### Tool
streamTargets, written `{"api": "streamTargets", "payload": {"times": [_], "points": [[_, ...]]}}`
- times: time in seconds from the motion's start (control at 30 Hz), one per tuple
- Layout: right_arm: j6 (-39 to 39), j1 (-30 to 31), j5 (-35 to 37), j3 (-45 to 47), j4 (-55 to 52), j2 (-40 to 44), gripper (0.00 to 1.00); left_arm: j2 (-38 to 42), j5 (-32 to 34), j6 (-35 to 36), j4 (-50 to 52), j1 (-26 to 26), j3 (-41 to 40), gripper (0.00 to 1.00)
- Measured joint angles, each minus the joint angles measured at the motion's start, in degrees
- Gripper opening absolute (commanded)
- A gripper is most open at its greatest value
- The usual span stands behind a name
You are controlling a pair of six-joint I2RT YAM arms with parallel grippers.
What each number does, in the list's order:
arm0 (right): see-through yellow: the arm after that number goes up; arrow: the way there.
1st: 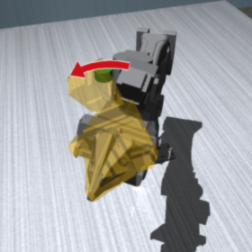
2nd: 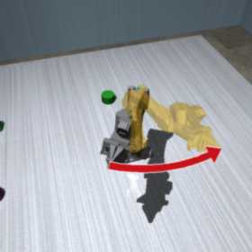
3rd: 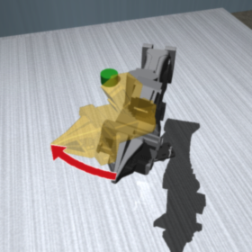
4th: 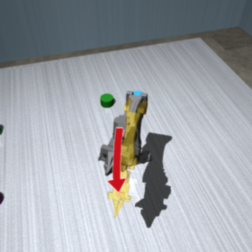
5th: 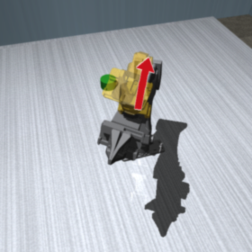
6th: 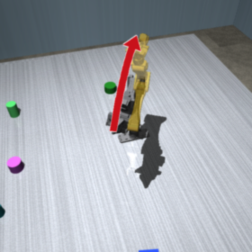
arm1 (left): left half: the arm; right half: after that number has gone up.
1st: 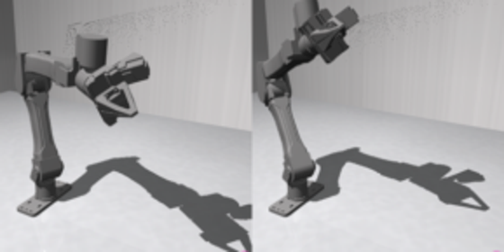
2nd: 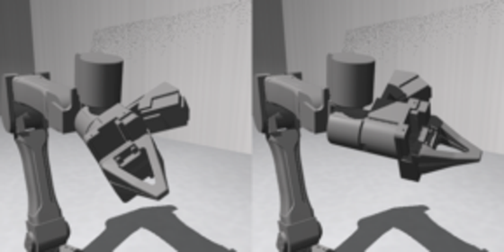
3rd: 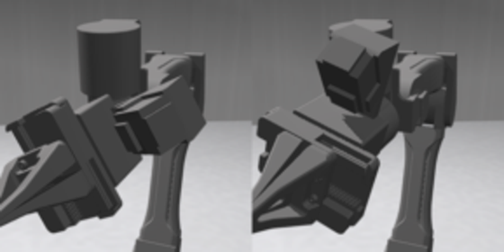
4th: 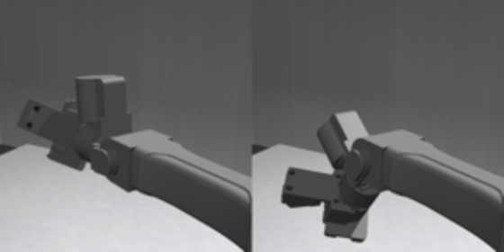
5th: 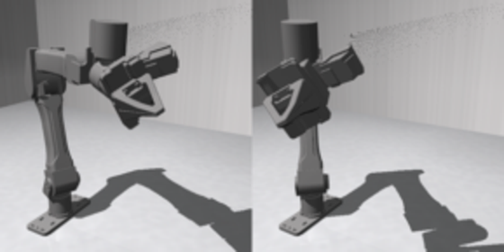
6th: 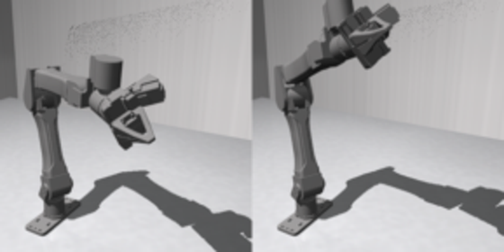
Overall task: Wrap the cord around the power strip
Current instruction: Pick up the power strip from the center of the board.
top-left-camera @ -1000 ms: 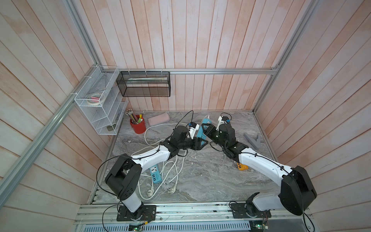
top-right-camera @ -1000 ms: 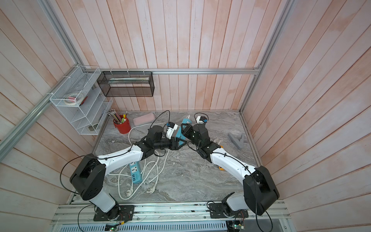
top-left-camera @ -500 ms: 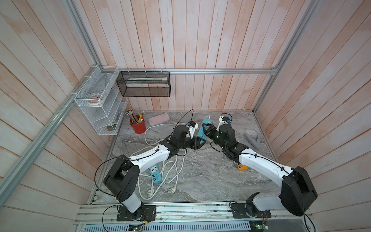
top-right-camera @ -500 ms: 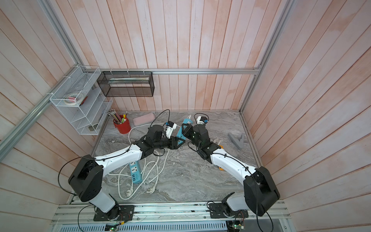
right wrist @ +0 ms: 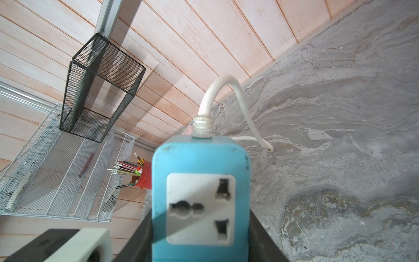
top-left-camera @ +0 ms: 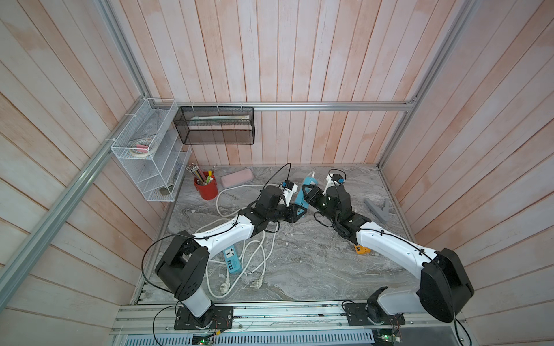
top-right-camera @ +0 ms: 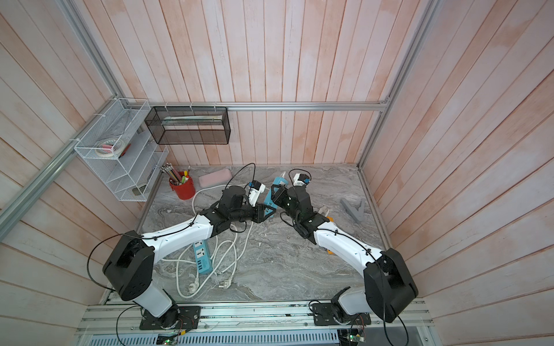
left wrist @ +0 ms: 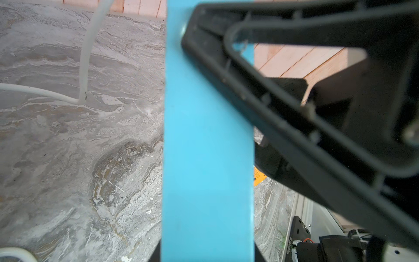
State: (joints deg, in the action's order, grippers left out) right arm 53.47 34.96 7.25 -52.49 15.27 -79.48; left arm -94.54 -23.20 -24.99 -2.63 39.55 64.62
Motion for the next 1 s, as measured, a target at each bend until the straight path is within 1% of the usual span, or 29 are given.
{"api": "streamTargets", "payload": {"times": [0.07,0.13,0.2,0.27,0.33,0.4,0.5,0.57,0.63,0.77,0.87,1.0], "points": [[-1.05,-1.11,-1.79,-0.09,0.22,0.33,0.56,0.00,0.37,0.44,0.26,-0.04,0.59,0.00],[-3.21,-2.38,-3.54,0.15,0.24,1.73,0.60,0.02,0.04,1.01,1.31,-0.20,1.75,0.00],[-5.84,-5.16,-4.46,1.53,1.46,5.22,0.60,0.17,0.17,1.49,4.11,-1.14,3.65,0.00],[-8.76,-9.66,-4.17,4.79,3.72,10.62,0.60,0.26,1.18,2.60,7.65,-3.19,6.93,0.00],[-11.89,-12.92,-2.10,9.11,7.74,14.56,0.60,0.26,1.55,3.89,10.54,-4.76,10.54,0.00],[-15.50,-14.73,-0.37,14.19,12.66,15.76,0.60,0.33,1.49,4.79,12.11,-5.57,13.97,0.00],[-20.37,-14.95,0.15,20.13,20.02,10.99,0.63,0.39,0.48,5.81,14.01,-5.22,18.64,0.00],[-23.50,-12.92,0.17,23.54,26.25,5.68,0.67,0.39,-0.17,6.64,15.89,-4.55,21.55,0.00],[-26.86,-10.01,0.20,24.55,32.41,0.66,0.69,0.39,-0.57,7.23,17.38,-3.87,23.85,0.00],[-31.21,-5.20,0.61,21.27,46.71,-9.16,0.66,0.37,-1.14,7.93,20.06,-2.62,27.41,0.00],[-31.39,-4.20,3.13,17.00,57.83,-16.13,0.65,0.39,-1.36,8.15,21.57,-1.68,29.22,0.00],[-31.26,-3.61,6.99,12.07,67.10,-22.60,0.65,0.63,-1.44,8.33,22.93,-0.61,29.90,0.00]]}}
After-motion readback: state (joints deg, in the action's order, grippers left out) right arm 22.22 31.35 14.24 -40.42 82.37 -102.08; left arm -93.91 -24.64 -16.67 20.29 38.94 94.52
